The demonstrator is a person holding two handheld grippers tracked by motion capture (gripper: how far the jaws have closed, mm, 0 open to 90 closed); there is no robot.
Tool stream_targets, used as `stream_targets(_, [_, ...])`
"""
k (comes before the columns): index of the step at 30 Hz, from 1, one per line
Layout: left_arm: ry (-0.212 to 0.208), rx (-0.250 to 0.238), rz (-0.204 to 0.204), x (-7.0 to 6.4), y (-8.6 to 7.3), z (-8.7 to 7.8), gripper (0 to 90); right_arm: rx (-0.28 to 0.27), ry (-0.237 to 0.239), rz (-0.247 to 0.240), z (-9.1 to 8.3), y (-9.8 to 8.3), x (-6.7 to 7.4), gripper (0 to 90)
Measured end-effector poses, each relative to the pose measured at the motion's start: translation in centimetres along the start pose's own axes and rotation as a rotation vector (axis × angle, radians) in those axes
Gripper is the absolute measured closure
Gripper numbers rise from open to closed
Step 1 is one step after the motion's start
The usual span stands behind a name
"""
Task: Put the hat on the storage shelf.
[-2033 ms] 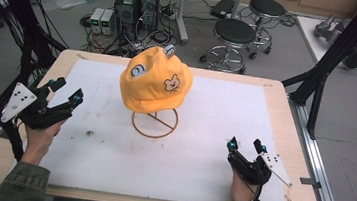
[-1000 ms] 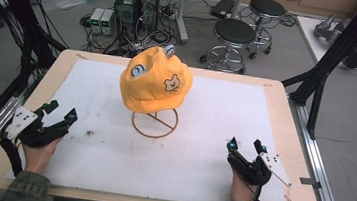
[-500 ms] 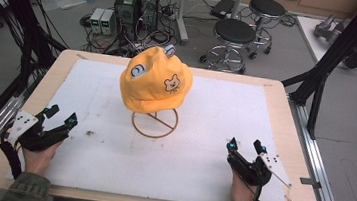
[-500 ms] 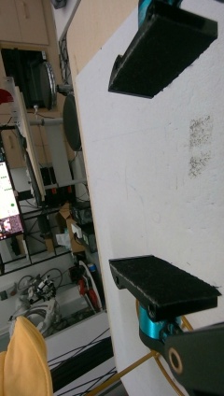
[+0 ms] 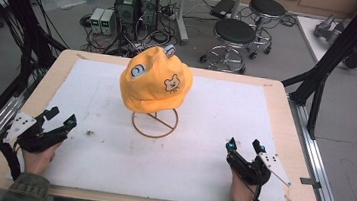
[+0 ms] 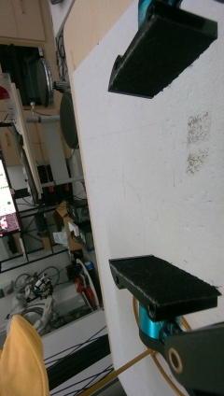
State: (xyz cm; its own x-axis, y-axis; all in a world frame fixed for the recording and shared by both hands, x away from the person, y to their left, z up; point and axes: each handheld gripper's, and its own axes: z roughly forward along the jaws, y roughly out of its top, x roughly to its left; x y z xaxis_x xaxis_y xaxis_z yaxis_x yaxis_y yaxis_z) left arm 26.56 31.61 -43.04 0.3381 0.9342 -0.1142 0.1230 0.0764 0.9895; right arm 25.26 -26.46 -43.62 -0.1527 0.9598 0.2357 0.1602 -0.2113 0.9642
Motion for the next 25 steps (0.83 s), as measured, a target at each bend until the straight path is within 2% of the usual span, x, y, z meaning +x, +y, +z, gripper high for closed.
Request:
stream_targets(6, [-0.008, 0.014, -0.002, -0.17, -0.37, 0.32, 28.5, 0.003, -0.002, 0.003, 0.08, -0.02, -0.01, 12.3])
stream_targets(12, [-0.027, 0.042, 0.026, -0.66, -0.68, 0.74, 28.5, 0.005, -0.002, 0.002, 0.15, -0.05, -0.06, 12.3])
stream_targets(25, [-0.021, 0.051, 0.027, -0.60, -0.83, 0.82, 28.5, 0.011, -0.002, 0.006, 0.27, -0.09, -0.12, 12.3])
